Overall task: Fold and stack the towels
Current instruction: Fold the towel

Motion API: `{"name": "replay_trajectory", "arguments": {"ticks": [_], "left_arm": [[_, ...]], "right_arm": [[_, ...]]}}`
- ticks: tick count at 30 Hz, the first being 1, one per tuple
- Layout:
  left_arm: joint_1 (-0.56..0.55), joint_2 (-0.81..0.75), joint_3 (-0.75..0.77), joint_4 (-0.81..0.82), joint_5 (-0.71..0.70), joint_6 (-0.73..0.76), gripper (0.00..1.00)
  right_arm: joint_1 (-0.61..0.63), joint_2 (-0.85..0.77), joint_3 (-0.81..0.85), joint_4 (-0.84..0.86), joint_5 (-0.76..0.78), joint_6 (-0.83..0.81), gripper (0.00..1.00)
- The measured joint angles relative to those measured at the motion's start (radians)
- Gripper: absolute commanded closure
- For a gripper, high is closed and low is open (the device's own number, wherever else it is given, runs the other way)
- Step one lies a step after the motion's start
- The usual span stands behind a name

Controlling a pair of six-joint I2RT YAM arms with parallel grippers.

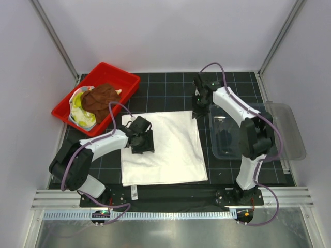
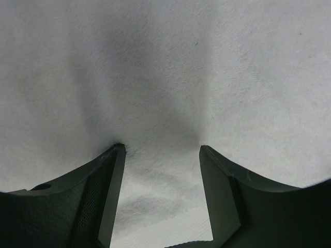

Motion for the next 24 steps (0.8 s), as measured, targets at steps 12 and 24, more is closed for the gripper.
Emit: {"name": "replay_trajectory", "arguments": {"ticks": [12,24], "left_arm": [[0.036,-0.019,-0.018,0.004,-0.080,-0.007,0.35],[0.037,-0.039,-0.018,-0.007,-0.069,0.016,0.35]], "right_arm": [[0.150,-0.325,-0.497,0.059,0.121,0.195,0.73],[0.187,-0.424,-0.692,0.227,0.114,0.325,0.70]]}}
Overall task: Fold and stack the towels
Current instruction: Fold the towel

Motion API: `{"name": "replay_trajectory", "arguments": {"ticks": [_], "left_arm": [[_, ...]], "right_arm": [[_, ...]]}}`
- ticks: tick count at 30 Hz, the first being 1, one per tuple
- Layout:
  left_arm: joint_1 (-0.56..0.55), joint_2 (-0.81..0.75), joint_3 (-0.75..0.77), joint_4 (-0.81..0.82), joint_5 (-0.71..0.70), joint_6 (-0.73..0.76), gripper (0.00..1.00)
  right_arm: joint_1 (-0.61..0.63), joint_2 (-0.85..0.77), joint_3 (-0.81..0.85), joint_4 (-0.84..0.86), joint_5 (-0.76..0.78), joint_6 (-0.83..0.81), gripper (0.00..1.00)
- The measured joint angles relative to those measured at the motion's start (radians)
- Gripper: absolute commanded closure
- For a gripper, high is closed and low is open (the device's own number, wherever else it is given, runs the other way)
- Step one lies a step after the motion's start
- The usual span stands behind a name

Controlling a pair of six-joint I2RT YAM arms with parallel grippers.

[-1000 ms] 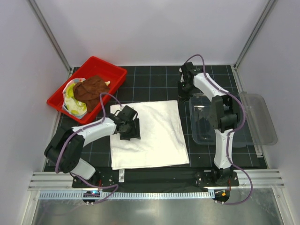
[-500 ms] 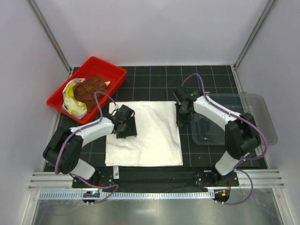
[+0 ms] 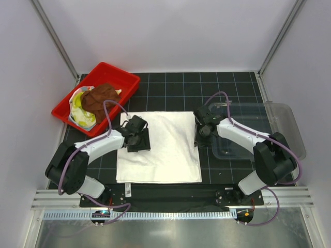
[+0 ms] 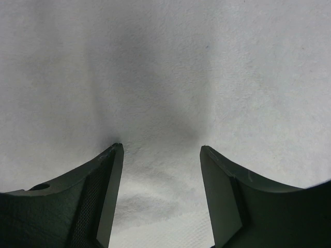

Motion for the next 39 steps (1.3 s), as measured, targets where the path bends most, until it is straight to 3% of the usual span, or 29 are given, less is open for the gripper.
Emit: {"name": "replay_trajectory", "arguments": {"ticks": [5,15,25,29,35,39], "left_arm": [[-0.033,-0.079,0.014,-0.040,0.002,0.024,0.35],[-0.309,-0.168,0.046,0.040,0.025,-0.073,0.35],[-0.351,-0.084,-0.003,0.079,0.024,-0.152,0.35],[-0.352,-0.068,-0.024,0.100,0.021,-0.172,0.35],[-0.354,-0.033,-0.069,0.126,0.015,-0.202,0.35],[-0.354,-0.031,-0.070,0.135,0.012,-0.212,0.35]], "right_arm": [[0.010,0.000,-0.023,0.054,-0.003,0.044,0.70],[0.022,0.000,-0.101,0.137,-0.022,0.127,0.70],[0.032,0.000,-0.140,0.187,-0.025,0.149,0.72],[0.032,0.000,-0.142,0.196,-0.026,0.148,0.79],[0.032,0.000,-0.142,0.201,-0.025,0.145,0.99],[0.032,0.000,-0.142,0.197,-0.010,0.143,0.99]]}}
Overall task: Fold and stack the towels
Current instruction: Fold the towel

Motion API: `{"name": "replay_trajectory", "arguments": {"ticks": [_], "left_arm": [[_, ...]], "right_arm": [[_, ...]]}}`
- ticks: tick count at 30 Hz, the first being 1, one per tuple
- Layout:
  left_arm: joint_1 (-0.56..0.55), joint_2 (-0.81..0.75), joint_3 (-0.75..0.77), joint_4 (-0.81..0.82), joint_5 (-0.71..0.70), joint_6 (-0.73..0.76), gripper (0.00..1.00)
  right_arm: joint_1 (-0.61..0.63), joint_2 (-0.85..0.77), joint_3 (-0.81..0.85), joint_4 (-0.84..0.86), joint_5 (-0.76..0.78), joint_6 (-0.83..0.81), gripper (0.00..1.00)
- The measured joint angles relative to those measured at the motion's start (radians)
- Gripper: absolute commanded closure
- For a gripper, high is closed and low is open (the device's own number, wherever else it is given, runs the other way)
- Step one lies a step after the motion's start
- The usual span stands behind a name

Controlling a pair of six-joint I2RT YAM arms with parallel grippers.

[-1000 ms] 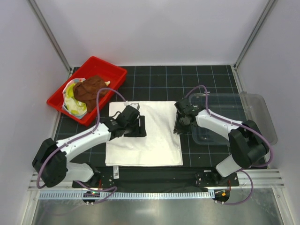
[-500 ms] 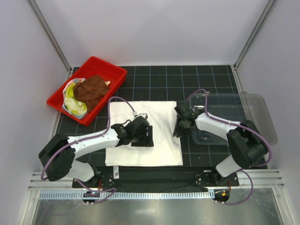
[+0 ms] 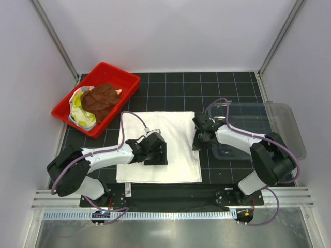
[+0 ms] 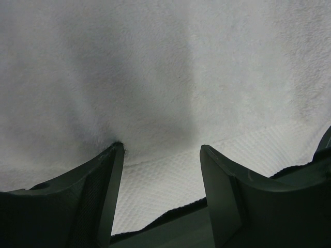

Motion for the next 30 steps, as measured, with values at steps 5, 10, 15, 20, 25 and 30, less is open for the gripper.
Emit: {"name": "replay_trajectory", "arguments": {"ticks": [5,10,15,20,25,30], "left_arm": [[-0.002,0.006,0.000,0.004,-0.004,-0.004,0.35],[-0.002,0.010,0.000,0.008,-0.005,-0.006,0.35],[-0.002,0.011,0.000,0.008,-0.005,-0.011,0.35],[-0.004,0.011,0.000,0.008,-0.008,-0.022,0.35],[-0.008,0.009,0.005,0.003,-0.008,-0.022,0.34],[-0.011,0.004,0.078,-0.081,-0.030,-0.007,0.31]], "right_arm": [[0.000,0.000,0.008,-0.042,0.047,-0.010,0.99],[0.000,-0.001,0.028,-0.087,0.099,-0.033,0.99],[0.000,-0.001,0.038,-0.100,0.113,-0.060,0.99],[0.000,-0.001,0.049,-0.109,0.113,-0.087,0.87],[0.002,-0.013,0.080,-0.153,0.103,-0.112,0.77],[0.009,-0.131,0.089,-0.219,0.054,-0.123,0.77]]}}
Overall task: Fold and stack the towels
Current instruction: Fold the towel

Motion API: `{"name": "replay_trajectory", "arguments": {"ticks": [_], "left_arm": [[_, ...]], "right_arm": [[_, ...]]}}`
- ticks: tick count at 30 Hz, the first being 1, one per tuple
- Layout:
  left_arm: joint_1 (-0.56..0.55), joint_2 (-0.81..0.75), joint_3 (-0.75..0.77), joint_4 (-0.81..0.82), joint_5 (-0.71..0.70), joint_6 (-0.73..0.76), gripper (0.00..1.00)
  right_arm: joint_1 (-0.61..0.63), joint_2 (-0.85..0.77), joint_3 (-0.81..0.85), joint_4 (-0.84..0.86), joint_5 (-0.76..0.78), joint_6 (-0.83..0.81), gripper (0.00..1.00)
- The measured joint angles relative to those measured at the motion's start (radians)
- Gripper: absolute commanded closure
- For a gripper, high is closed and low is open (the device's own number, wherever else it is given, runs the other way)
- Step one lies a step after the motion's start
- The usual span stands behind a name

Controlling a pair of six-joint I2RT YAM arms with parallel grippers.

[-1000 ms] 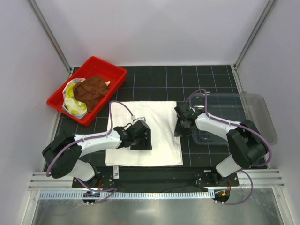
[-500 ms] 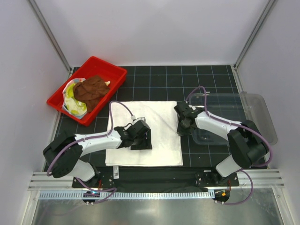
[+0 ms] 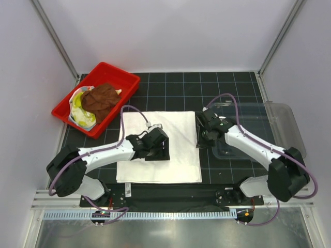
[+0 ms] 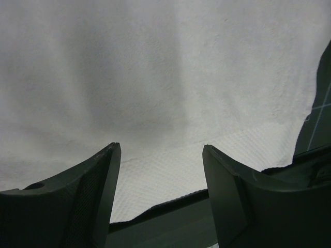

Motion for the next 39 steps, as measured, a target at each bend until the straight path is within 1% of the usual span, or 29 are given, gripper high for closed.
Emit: {"name": "replay_trajectory", "arguments": {"ticks": [3,5,10,13,16,19,21,22,23,24,25,27,29,31,33,37,39], "left_arm": [[0.027,-0.026,0.069,-0.045,-0.024,0.026,0.31],[0.076,-0.051,0.098,-0.056,-0.029,0.047,0.31],[0.318,-0.062,0.142,-0.087,-0.023,0.124,0.31],[0.456,-0.026,0.188,-0.121,-0.016,0.172,0.32],[0.552,0.034,0.251,-0.129,0.014,0.211,0.32],[0.606,0.072,0.293,-0.138,0.034,0.245,0.32],[0.623,0.091,0.323,-0.150,0.041,0.276,0.32],[0.630,0.103,0.347,-0.166,0.046,0.302,0.32],[0.636,0.120,0.382,-0.181,0.051,0.333,0.31],[0.639,0.134,0.414,-0.191,0.059,0.367,0.31],[0.645,0.149,0.454,-0.205,0.074,0.409,0.31],[0.654,0.169,0.516,-0.206,0.106,0.474,0.31],[0.667,0.179,0.575,-0.212,0.148,0.552,0.31],[0.681,0.179,0.620,-0.212,0.198,0.629,0.31],[0.690,0.181,0.655,-0.213,0.246,0.709,0.31],[0.692,0.205,0.713,-0.229,0.333,0.858,0.32],[0.694,0.229,0.736,-0.237,0.367,0.922,0.33]], "right_arm": [[0.015,-0.084,-0.031,0.006,-0.058,0.002,0.77],[0.042,-0.113,-0.072,0.019,-0.093,0.011,0.78],[0.128,-0.135,-0.233,0.067,-0.154,0.054,0.77],[0.152,-0.173,-0.326,0.078,-0.156,0.088,0.77],[0.161,-0.215,-0.372,0.076,-0.119,0.108,0.78],[0.170,-0.243,-0.377,0.064,-0.080,0.117,0.78],[0.171,-0.270,-0.375,0.049,-0.072,0.127,0.75],[0.171,-0.291,-0.369,0.027,-0.071,0.131,0.68],[0.171,-0.316,-0.349,-0.003,-0.067,0.135,0.63],[0.170,-0.334,-0.320,-0.024,-0.063,0.137,0.59],[0.167,-0.341,-0.273,-0.053,-0.055,0.127,0.58],[0.157,-0.323,-0.127,-0.076,-0.039,0.092,0.56],[0.141,-0.257,0.044,-0.074,-0.027,0.037,0.56],[0.109,-0.134,0.259,-0.057,-0.047,-0.066,0.56],[0.058,0.012,0.438,-0.018,-0.104,-0.179,0.55],[-0.074,0.267,0.686,-0.009,-0.219,-0.391,0.50],[-0.127,0.398,0.804,-0.051,-0.263,-0.502,0.48]]}}
